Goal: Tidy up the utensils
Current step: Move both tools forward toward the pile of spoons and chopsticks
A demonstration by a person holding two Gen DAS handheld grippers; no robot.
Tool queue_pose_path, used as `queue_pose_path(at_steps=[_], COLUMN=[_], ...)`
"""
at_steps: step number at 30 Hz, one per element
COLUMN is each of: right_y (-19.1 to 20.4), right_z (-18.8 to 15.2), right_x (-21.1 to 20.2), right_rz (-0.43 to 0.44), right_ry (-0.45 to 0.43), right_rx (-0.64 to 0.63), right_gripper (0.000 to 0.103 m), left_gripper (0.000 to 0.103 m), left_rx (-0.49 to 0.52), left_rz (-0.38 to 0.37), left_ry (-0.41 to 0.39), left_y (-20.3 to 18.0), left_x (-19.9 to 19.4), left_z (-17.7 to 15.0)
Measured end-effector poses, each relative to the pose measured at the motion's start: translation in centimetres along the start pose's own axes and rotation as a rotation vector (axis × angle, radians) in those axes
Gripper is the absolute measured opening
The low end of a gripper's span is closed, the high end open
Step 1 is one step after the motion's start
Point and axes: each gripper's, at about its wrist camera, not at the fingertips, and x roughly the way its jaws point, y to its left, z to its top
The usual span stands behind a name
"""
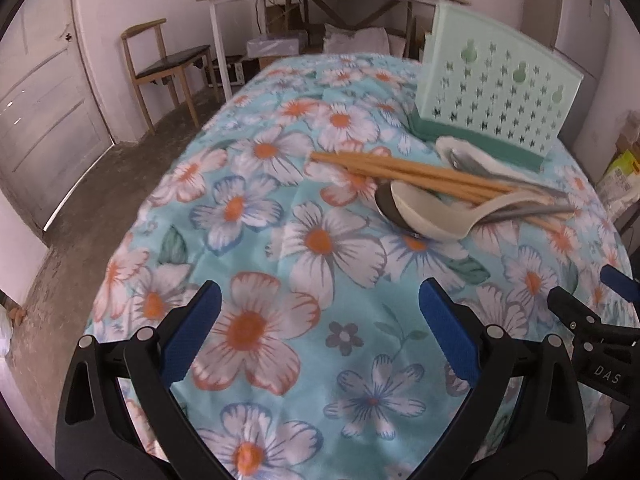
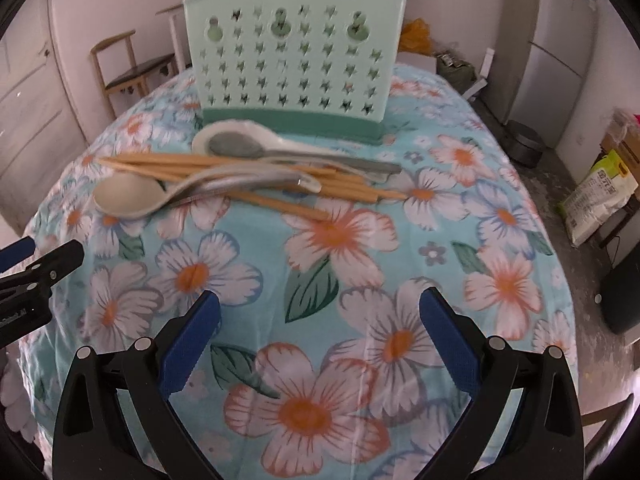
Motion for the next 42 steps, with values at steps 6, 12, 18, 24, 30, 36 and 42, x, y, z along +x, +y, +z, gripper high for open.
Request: queue_pose_path(at_steps=[6,12,18,24,30,36,42], right_y=[-0.2,-0.5,-0.5,-0.6,-0.6,-0.6,-0.6], right_z=[-0.1,0.0,-0.2,-0.3,-0.3,-0.3,-0.3], right_x=[0.8,1.1,0.9,0.8,0.8,0.9,0.9], right_rz=[0.024,0.044,0.04,0.044,0.047,0.048,0.048], right_ry=[0.028,0.047,0.056,0.059,0.064,0.064,0.062], right_rx=[0.003,0.002,0.009,0.006,0.007,0.007,0.008], right_gripper=[0.097,0.097,0.098,0.098,0.098,0.098,0.098], left_gripper=[0.095,0.095,0.095,0.095,0.095,0.095,0.095], left_rx=[0.009,0.023,0.02,0.021,0.02,0.02,0.022], left_rz=[-0.003,-0.008,-0.012,-0.011,-0.011,-0.014,-0.01], left_ry=[0.038,0.054,0.054,0.054,0.05,0.052,0.048], left_y=[0.0,0.0,0.1,0.0,0.1,0.1,0.1], left_x=[1.7,2.3,2.5,2.4,2.4,2.4,2.2], left_z=[-0.2,-0.3,-0.4,-0.5,-0.5,-0.5,-0.7])
